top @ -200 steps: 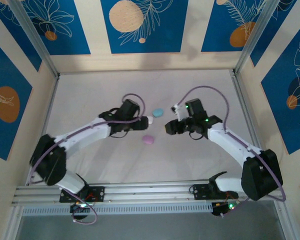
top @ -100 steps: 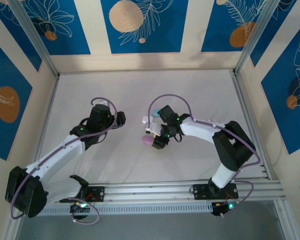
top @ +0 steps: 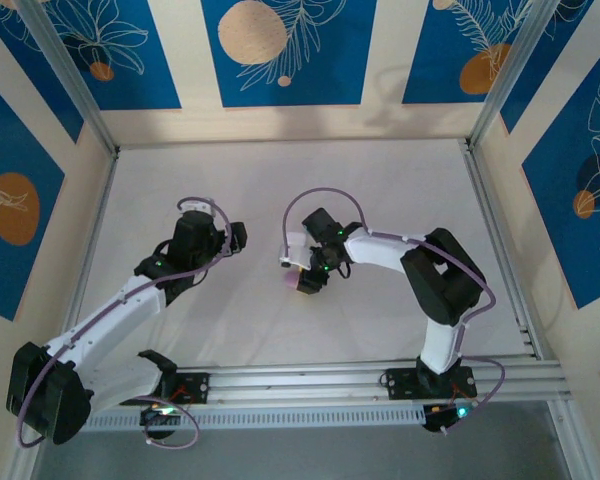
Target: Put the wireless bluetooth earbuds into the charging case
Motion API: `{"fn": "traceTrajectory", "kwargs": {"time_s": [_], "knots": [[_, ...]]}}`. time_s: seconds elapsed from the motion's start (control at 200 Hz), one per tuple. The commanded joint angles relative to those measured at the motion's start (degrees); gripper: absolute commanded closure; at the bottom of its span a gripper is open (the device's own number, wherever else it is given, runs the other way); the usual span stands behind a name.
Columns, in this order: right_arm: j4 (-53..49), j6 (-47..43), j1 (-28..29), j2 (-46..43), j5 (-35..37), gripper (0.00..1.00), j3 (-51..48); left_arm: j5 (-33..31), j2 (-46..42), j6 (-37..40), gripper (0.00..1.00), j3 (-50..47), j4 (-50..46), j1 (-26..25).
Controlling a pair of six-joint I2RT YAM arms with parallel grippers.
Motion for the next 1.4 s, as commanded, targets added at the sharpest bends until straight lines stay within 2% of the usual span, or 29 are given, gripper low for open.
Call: {"fn": "traceTrajectory", "kwargs": {"time_s": [0.0, 0.275, 0.885, 1.045, 1.145, 1.256, 1.336, 1.396], "knots": [[-1.0, -1.4, 0.8, 1.3, 0.8, 0.54, 1.4, -1.0, 0.3, 1.5, 0.13, -0.7, 1.3, 0.9], [-3.5, -1.8, 1.9, 4.2, 1.5, 0.57, 3.7, 0.6, 0.6, 1.1, 0.13, -1.1, 1.7, 1.0], [-4.0, -3.2, 2.7, 5.6, 1.3, 0.49, 5.9, 1.3, 0.6, 0.8, 0.13, -1.1, 1.6, 1.1], [-3.2, -3.0, 2.8, 6.0, 1.9, 0.55, 6.1, 1.4, 0.5, 0.8, 0.13, -1.1, 1.4, 1.1], [-2.4, -1.6, 2.4, 3.9, -0.1, 0.61, 5.5, 2.3, 0.1, 1.7, 0.15, -1.6, 2.6, 1.1], [-1.8, 2.4, 0.7, -1.1, -6.0, 0.67, 4.7, 4.5, -0.4, 2.8, 0.17, -2.2, 5.0, 1.2], [0.0, 5.5, -1.3, -6.8, -10.6, 0.68, 2.8, 9.1, -0.3, 3.8, 0.18, -2.2, 8.3, 1.2], [1.5, 6.7, -2.7, -11.2, -12.7, 0.68, 0.9, 15.0, 0.2, 3.9, 0.18, -1.3, 11.2, 1.2]]}}
